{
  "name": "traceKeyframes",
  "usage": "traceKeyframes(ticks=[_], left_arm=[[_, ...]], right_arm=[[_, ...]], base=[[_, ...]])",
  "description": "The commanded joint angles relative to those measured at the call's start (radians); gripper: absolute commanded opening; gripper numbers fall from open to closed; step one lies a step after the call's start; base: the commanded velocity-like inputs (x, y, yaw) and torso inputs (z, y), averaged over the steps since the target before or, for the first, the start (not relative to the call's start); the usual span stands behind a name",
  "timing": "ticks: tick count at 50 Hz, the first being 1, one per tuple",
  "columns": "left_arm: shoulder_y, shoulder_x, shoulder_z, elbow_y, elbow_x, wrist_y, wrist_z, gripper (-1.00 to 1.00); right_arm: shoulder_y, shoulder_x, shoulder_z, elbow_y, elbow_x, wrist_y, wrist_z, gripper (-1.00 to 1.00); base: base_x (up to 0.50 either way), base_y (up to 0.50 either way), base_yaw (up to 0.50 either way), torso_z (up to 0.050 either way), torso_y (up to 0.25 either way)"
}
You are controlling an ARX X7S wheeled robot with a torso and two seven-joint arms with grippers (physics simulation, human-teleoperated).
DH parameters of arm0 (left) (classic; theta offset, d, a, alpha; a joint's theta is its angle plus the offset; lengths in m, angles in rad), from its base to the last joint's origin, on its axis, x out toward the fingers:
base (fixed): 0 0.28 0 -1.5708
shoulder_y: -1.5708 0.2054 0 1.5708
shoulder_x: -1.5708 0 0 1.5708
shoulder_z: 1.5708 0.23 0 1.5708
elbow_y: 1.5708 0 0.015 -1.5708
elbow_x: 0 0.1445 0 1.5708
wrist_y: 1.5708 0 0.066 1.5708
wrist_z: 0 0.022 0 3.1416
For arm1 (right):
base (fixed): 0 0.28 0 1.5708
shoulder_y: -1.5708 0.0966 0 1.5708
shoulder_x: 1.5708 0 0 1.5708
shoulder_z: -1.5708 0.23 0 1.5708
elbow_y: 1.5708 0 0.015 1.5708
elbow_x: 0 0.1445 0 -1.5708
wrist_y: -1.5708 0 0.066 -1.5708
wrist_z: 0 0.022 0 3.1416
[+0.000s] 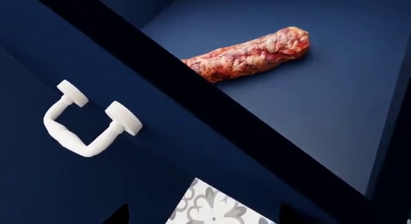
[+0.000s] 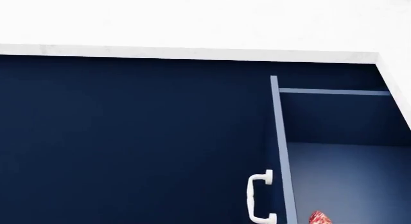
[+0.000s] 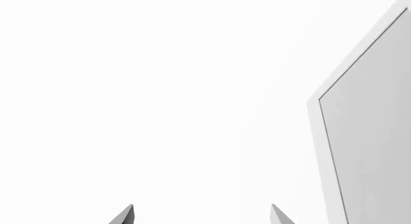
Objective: Close the left drawer.
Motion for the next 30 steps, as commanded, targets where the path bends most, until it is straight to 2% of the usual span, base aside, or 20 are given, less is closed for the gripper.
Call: traceKeyframes(ticks=[1,13,30], left_arm=[[-0.027,0.014,-0.077,0.025,0.081,-0.052,0.050,1.00],[0.019,0.020,-0.272,0.068,0.259,-0.190,0.153,1.00],[-0.016,0.020,-0.284,0.111,0.284,-0.231,0.203,1.00]], right_arm=[[-0.003,0.000,0.000,0.000,-0.001,0.003,-0.001,1.00],[-0.009,0.000,-0.002,0.000,0.001,0.011,-0.006,1.00],[-0.025,0.000,-0.002,0.000,-0.004,0.029,0.023,1.00]], base=[[0.00,0.00,0.00,0.000,0.000],[0.00,0.00,0.00,0.000,0.000],[0.00,0.00,0.00,0.000,0.000]])
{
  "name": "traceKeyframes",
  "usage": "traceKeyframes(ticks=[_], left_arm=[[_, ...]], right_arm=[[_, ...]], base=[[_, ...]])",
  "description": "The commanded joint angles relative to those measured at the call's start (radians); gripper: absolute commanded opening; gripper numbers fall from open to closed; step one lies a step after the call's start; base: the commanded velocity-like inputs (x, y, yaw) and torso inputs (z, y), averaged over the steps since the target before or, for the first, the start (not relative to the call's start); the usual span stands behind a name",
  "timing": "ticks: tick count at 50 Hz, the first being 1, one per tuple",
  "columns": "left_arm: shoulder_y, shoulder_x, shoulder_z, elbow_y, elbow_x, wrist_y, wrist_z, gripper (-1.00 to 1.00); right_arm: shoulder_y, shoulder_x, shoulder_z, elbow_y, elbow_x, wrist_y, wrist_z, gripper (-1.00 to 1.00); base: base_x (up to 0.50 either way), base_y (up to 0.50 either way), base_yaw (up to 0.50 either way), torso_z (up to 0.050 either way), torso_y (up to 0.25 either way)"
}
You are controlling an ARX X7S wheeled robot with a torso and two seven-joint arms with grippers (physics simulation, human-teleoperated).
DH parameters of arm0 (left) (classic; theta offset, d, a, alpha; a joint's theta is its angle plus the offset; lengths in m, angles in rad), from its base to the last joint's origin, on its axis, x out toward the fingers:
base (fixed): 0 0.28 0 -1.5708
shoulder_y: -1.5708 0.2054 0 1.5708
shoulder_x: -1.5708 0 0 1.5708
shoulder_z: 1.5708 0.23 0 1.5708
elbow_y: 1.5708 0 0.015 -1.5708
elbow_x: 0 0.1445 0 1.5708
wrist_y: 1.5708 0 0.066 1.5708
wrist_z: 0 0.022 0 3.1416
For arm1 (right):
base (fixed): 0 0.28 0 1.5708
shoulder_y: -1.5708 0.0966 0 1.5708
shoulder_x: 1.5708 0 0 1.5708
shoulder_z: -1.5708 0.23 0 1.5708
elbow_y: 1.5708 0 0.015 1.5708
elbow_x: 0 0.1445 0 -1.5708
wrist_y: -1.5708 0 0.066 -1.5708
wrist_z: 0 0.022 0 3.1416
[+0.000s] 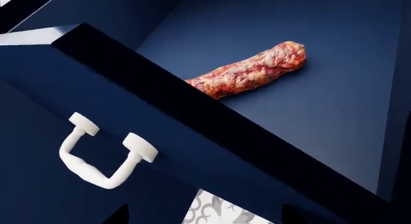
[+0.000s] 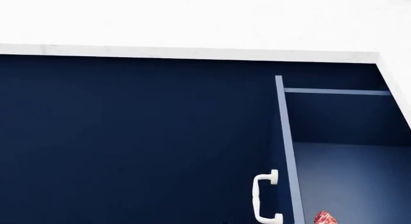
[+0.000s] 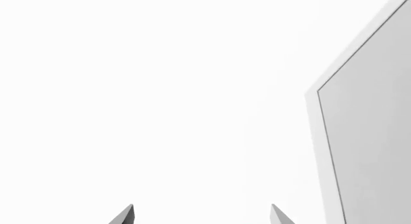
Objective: Close the left drawer.
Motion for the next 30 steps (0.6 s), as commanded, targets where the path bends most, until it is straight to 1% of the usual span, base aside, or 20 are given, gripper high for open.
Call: traceKeyframes(ticks=[1,10,16,30], left_arm=[[-0.022,0.018,-0.054,0.055,0.079,-0.031,0.039,1.00],[-0.022,0.018,-0.055,0.060,0.097,-0.032,0.063,1.00],[-0.028,0.018,-0.054,0.123,0.096,-0.075,0.047,1.00],[-0.034,0.018,-0.054,0.148,0.121,-0.088,0.077,1.00]], right_arm=[[-0.010,0.000,-0.001,0.000,-0.001,0.011,0.012,1.00],[-0.013,0.000,-0.002,0.000,0.001,0.015,0.018,1.00],[-0.018,0.000,-0.003,0.000,0.001,0.020,0.024,1.00],[-0.032,0.000,-0.002,0.000,-0.008,0.036,0.052,1.00]], base=[[0.00,0.00,0.00,0.000,0.010],[0.00,0.00,0.00,0.000,0.000],[0.00,0.00,0.00,0.003,0.002],[0.00,0.00,0.00,0.000,0.000]])
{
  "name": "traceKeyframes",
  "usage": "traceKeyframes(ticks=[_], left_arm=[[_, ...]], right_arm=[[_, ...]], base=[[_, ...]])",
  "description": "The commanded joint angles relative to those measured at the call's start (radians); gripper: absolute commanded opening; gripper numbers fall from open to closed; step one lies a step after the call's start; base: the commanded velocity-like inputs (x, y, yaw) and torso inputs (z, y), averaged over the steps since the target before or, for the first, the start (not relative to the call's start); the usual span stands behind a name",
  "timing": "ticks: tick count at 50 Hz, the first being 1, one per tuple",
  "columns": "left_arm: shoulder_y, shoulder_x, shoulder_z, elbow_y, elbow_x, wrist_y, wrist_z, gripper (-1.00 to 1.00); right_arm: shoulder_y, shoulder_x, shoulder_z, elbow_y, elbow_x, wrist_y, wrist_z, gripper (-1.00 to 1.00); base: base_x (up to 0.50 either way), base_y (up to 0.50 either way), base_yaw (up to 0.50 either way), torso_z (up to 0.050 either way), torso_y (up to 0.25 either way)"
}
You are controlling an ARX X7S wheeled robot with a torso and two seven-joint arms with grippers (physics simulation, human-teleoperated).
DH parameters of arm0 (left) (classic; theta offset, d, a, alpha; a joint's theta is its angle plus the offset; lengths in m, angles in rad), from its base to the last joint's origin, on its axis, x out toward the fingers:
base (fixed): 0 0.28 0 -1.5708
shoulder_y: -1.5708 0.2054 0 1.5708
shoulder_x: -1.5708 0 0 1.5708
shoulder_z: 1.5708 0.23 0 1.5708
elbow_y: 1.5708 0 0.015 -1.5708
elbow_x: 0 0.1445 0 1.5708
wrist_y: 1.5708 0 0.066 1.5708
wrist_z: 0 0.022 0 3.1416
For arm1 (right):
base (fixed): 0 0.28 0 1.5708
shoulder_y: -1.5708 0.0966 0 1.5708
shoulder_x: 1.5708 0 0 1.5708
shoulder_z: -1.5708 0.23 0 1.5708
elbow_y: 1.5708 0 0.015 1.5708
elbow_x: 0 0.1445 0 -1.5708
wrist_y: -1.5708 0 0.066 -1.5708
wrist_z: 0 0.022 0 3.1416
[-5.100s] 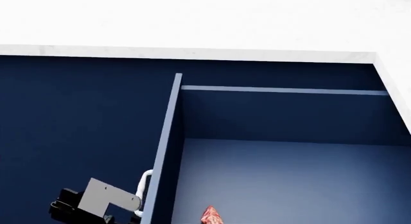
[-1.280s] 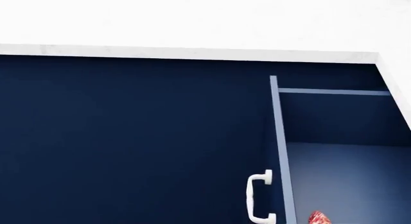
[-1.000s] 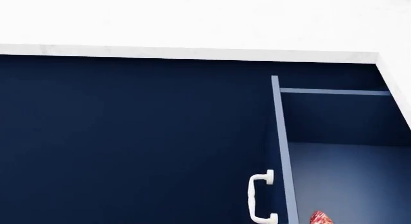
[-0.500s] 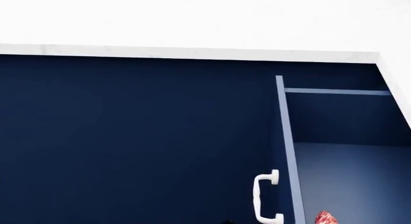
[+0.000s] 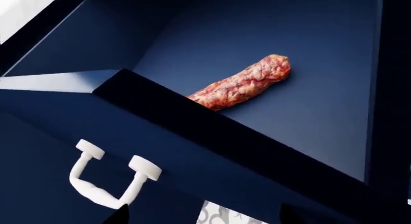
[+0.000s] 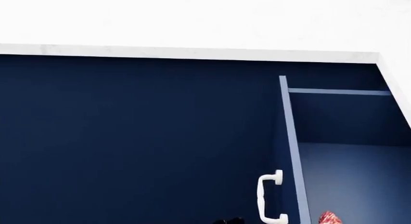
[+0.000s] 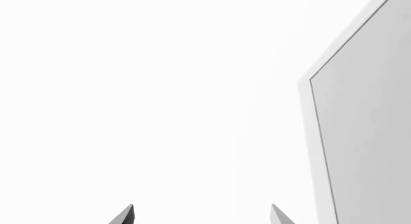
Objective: Close the left drawer.
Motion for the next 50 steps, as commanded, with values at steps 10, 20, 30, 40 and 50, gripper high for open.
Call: traceKeyframes(ticks=[10,20,30,40,50], left_arm=[[-0.016,0.022,-0.017,0.058,0.044,-0.001,0.044,1.00],[-0.016,0.022,-0.017,0.082,0.055,-0.015,0.045,1.00],[-0.033,0.022,-0.017,0.094,0.047,-0.025,0.043,1.00],[-0.027,0.022,-0.016,0.130,0.068,-0.045,0.055,1.00],[0.028,0.022,-0.015,0.178,0.130,-0.073,0.074,1.00]], right_arm=[[-0.018,0.000,-0.001,0.000,-0.005,0.020,0.029,1.00],[-0.023,0.000,-0.002,0.000,-0.005,0.026,0.037,1.00],[-0.031,0.000,-0.003,0.000,-0.004,0.034,0.056,1.00],[-0.038,0.000,-0.003,0.000,-0.006,0.040,0.087,1.00],[-0.041,0.000,-0.003,0.000,-0.008,0.044,0.102,1.00]], base=[[0.00,0.00,0.00,0.000,0.001],[0.00,0.00,0.00,0.000,0.000],[0.00,0.00,0.00,0.001,0.001],[0.00,0.00,0.00,0.000,0.000],[0.00,0.00,0.00,0.000,0.001]])
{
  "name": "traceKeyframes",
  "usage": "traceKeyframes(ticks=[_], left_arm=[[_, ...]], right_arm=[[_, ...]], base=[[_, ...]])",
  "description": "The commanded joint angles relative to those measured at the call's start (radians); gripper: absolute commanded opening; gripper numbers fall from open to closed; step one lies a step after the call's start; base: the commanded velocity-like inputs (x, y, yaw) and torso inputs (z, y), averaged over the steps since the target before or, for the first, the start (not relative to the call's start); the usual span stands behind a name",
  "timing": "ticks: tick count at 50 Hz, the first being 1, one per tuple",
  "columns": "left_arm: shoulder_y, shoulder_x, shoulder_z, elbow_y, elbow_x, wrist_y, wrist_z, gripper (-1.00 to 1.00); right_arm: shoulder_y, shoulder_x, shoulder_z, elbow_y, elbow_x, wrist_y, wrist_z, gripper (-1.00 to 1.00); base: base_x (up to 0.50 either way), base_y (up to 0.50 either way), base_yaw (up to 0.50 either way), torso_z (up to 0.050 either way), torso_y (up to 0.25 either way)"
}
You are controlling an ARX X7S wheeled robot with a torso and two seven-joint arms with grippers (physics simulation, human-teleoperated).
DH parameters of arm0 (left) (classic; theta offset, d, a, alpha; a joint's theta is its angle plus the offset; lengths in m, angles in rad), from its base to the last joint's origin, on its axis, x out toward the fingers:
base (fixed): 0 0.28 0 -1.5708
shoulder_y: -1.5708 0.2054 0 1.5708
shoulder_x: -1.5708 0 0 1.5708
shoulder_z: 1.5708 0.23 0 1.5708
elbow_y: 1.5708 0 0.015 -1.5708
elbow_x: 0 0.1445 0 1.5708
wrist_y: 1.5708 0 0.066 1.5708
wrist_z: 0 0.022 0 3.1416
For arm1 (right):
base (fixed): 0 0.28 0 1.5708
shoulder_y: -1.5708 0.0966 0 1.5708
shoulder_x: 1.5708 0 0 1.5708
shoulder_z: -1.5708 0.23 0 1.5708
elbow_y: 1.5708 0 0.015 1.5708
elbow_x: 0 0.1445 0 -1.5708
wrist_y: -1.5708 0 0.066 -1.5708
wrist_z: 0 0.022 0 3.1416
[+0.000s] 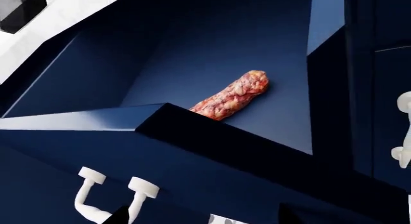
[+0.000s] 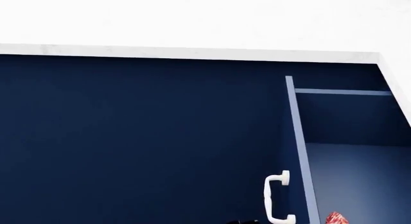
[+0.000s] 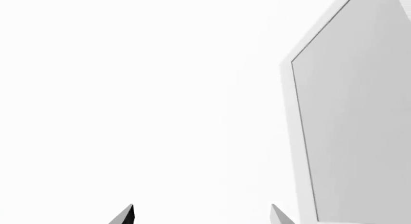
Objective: Close the left drawer.
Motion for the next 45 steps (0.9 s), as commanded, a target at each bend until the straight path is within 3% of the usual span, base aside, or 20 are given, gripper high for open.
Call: traceKeyframes(ticks=[1,32,45], left_arm=[[0.045,0.022,-0.004,0.082,0.046,-0.018,0.033,1.00],[-0.013,0.022,-0.007,0.054,-0.045,0.024,-0.013,1.00],[-0.164,0.022,-0.011,-0.002,-0.220,0.098,-0.082,1.00]], right_arm=[[-0.005,0.000,-0.001,0.000,-0.002,0.005,0.019,1.00],[-0.003,0.000,-0.001,0.000,0.000,0.005,-0.003,1.00],[0.016,0.000,-0.007,0.000,0.023,-0.014,-0.067,1.00]], base=[[0.00,0.00,0.00,0.000,0.000],[0.00,0.00,0.00,0.000,0.000],[0.00,0.00,0.00,0.001,0.001]])
